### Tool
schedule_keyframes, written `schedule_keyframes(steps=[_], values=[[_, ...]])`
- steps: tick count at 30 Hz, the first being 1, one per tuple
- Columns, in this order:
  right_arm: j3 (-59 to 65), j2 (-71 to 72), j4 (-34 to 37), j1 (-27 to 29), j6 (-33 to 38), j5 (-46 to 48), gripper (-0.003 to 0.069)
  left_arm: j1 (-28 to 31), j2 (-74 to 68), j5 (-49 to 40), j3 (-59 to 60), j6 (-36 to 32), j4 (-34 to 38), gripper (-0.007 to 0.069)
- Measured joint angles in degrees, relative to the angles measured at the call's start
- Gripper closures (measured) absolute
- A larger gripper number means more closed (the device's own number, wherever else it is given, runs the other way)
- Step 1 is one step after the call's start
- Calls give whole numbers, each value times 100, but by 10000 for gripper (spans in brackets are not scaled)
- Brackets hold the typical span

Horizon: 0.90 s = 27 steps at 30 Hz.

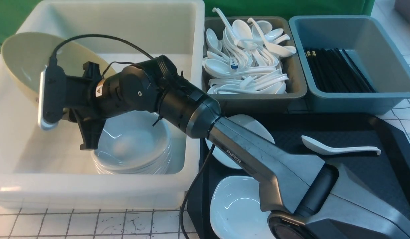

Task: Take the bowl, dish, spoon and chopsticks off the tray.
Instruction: Use the right arm to put the noodle bowl into the large storage box on the left

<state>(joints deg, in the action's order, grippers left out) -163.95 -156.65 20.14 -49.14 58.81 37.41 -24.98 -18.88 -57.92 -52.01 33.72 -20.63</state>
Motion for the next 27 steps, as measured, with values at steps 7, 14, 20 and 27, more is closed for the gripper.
schedule_keyframes(steps=[7,14,20,27], values=[[0,-74,5,-17,-18,21,587,0,0,43,0,0,7,624],[0,-74,-16,-17,-18,-37,500,0,0,122,0,-54,7,624],[-41,-74,-16,-23,3,-239,357,0,0,139,0,-181,7,624],[-54,4,-48,-103,-181,-143,265,0,0,346,0,-185,7,624]])
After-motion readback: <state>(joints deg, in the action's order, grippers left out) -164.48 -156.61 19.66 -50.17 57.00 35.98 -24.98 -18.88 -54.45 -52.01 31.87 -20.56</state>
